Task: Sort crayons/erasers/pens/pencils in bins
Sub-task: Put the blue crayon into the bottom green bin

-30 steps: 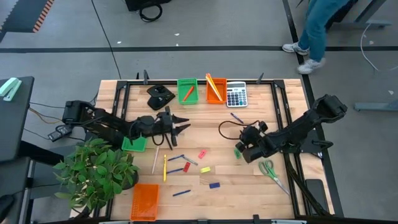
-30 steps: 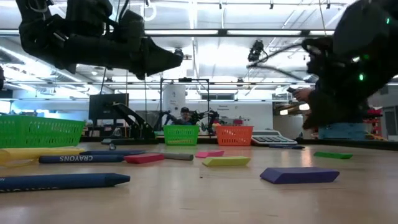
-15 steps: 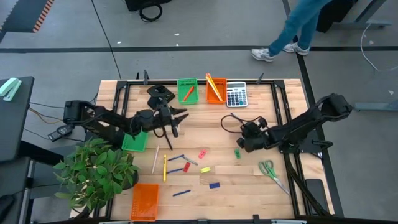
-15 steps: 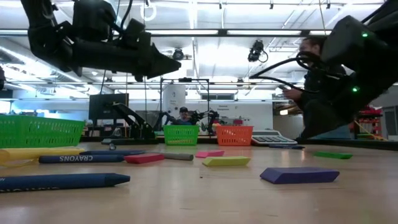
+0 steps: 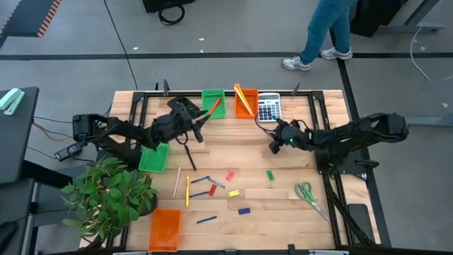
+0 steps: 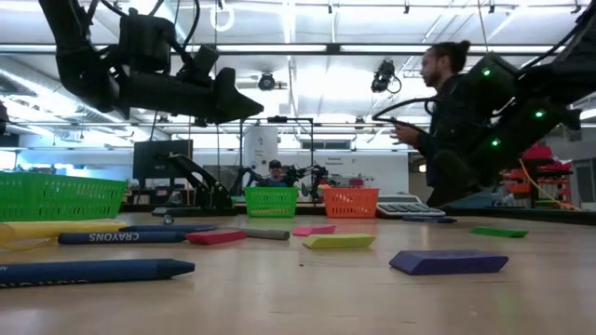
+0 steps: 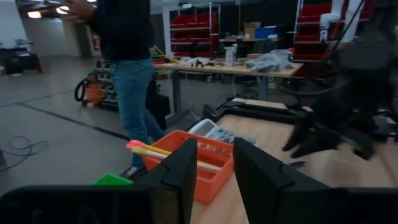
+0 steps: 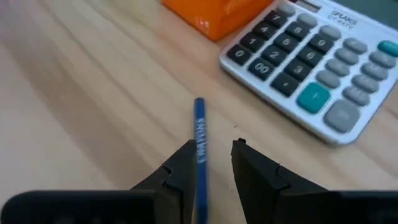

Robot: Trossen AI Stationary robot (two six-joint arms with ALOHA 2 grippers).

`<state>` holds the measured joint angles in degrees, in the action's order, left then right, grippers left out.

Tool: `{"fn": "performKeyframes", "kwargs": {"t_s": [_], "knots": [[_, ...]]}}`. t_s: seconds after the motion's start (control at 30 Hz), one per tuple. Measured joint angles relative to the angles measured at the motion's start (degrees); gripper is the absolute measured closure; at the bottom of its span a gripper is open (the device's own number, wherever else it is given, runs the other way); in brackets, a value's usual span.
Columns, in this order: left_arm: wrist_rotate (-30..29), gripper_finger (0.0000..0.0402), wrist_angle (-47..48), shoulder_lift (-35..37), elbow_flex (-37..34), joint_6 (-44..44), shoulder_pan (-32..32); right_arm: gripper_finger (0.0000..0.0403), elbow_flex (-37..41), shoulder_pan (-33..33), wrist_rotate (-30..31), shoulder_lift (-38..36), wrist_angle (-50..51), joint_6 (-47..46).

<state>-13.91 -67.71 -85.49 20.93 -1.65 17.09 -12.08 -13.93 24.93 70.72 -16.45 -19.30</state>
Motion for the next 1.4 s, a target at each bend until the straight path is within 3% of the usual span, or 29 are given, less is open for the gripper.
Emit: {"fn": "performKeyframes", "kwargs": {"t_s": [0.17, 0.33, 0.5, 0.73, 1.03, 1.4], "knots": [[0.2, 0.0289, -0.8, 0.0, 0.0, 0.6, -1.4, 0.0295, -0.3, -3.3, -5.3, 0.0, -1.6, 4.6], [0.1, 0.0289, -1.1, 0.0, 0.0, 0.0, -1.6, 0.0295, 3.0, -1.3, -5.5, 3.3, -9.8, 5.1], [0.1, 0.0291, -0.6, 0.0, 0.0, 1.0, -1.8, 0.0295, 5.6, 2.0, 0.5, 7.7, -14.8, 2.6], [0.2, 0.029, -0.6, 0.0, 0.0, 1.4, -2.0, 0.0305, 5.7, 4.6, 3.8, 11.8, -16.7, 1.1], [0.1, 0.0294, -0.7, 0.0, 0.0, 1.3, -2.6, 0.0371, 5.7, 7.3, 5.9, 12.0, -15.9, -0.3], [0.1, 0.0294, -0.7, 0.0, 0.0, 1.3, -2.6, 0.0375, 0.2, 11.8, 6.9, 8.8, -16.1, -1.0]]}}
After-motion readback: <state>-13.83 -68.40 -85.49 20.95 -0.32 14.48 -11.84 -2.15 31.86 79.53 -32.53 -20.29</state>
